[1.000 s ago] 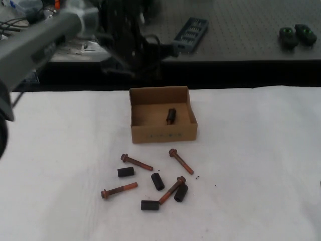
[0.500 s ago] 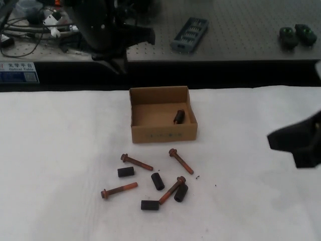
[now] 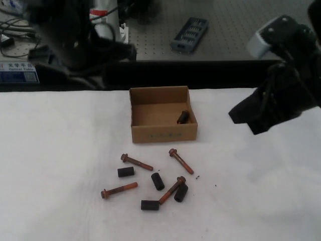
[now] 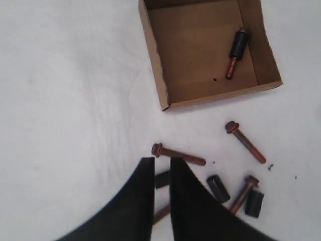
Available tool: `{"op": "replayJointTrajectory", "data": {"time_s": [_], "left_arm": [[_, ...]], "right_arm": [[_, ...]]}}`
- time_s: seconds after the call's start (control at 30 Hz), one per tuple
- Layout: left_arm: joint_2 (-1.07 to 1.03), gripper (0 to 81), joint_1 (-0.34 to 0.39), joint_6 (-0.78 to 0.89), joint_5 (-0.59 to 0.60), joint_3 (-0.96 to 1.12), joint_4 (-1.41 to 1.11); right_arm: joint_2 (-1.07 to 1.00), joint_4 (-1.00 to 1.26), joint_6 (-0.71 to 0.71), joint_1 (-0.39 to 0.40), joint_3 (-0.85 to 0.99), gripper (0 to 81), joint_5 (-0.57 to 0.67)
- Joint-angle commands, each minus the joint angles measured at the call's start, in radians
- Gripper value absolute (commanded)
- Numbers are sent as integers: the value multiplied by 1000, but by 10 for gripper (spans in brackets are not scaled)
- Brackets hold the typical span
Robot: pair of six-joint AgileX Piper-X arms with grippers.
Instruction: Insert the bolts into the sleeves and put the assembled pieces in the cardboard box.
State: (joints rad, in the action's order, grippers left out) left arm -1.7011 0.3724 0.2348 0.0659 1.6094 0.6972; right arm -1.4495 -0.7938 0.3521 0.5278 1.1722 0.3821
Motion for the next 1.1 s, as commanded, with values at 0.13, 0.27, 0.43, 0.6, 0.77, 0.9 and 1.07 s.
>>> {"op": "replayJointTrajectory", "data": {"time_s": [0.13, 0.27, 0.43, 0.6, 0.77, 0.9, 1.07], "left_arm": [[275, 87, 0, 20, -11, -389, -195], [438, 87, 0, 20, -82, -572, -228], [636, 87, -26, 20, -110, -753, -228], [815, 87, -66, 20, -110, -895, -228], [965, 87, -78, 36, -107, -1000, -226], [1072, 87, -78, 59, -107, -1055, -174], [1181, 87, -78, 57, -107, -1086, -85]], "right_arm": [[-79, -8, 18, 41, 69, 214, 3], [-171, -13, 54, 103, 143, 238, -42], [-284, -40, 144, 187, 247, 212, -137], [-389, -53, 198, 260, 339, 213, -186], [-483, -57, 229, 318, 392, 215, -201], [-562, -62, 240, 345, 430, 215, -200], [-653, -85, 273, 354, 471, 215, -218]]}}
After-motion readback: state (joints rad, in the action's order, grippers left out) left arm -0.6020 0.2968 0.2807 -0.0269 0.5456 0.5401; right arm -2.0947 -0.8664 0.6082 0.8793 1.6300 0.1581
